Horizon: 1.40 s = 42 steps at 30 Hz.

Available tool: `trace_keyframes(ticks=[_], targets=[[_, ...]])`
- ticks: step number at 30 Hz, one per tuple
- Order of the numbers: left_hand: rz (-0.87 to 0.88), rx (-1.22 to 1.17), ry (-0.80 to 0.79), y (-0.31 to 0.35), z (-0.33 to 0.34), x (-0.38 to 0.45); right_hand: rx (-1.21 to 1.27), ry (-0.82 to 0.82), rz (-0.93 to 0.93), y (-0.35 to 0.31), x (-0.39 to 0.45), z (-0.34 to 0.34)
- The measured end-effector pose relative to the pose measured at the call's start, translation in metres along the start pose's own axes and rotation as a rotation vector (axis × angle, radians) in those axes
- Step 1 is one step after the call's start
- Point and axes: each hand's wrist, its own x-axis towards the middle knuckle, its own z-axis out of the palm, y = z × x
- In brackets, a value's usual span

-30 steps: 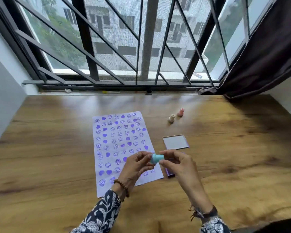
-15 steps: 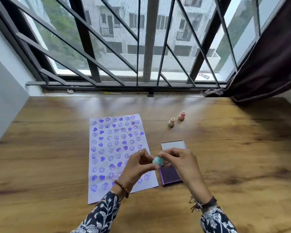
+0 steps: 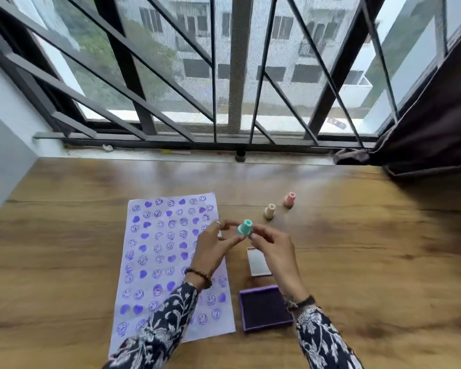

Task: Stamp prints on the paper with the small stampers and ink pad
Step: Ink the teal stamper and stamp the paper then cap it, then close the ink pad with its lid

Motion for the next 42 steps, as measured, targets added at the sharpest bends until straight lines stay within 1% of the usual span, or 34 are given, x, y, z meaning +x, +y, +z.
trace_keyframes(ticks=[2, 5, 10, 14, 19, 21, 24, 27, 30, 32, 35, 38, 42], targets=[[0.078, 0.174, 0.062, -0.002, 0.006, 0.021, -0.087, 0.012, -0.032, 0.003, 0.019, -0.001], [0.071, 0.33, 0.156, -0.008, 0.015, 0.051, -0.169, 0.027, -0.064, 0.007, 0.043, 0.0], [0.001, 0.567, 0.249, -0.017, 0.022, 0.085, -0.061, -0.056, -0.011, 0.008, 0.07, 0.013], [-0.034, 0.612, 0.207, -0.021, 0.023, 0.091, -0.004, -0.153, -0.009, 0.01, 0.075, 0.018], [-0.038, 0.554, 0.202, -0.014, 0.025, 0.077, -0.021, -0.189, -0.009, 0.005, 0.065, 0.009], [-0.062, 0.534, 0.237, -0.012, 0.022, 0.059, -0.108, -0.147, -0.028, 0.006, 0.054, -0.001], [-0.061, 0.547, 0.306, -0.014, 0.018, 0.019, -0.204, 0.05, -0.027, 0.018, 0.033, -0.025], [-0.083, 0.551, 0.275, -0.017, 0.022, -0.018, -0.221, 0.232, 0.041, 0.033, 0.009, -0.049], [-0.137, 0.585, 0.222, -0.019, 0.029, -0.039, -0.329, 0.364, 0.065, 0.048, -0.01, -0.065], [-0.135, 0.585, 0.187, -0.02, 0.034, -0.045, -0.339, 0.406, 0.069, 0.053, -0.018, -0.068], [-0.135, 0.636, 0.185, -0.016, 0.037, -0.047, -0.353, 0.444, 0.026, 0.054, -0.022, -0.068], [-0.142, 0.608, 0.184, -0.011, 0.04, -0.045, -0.338, 0.486, 0.061, 0.052, -0.025, -0.071], [-0.165, 0.576, 0.132, -0.007, 0.046, -0.046, -0.455, 0.418, 0.115, 0.051, -0.029, -0.072]])
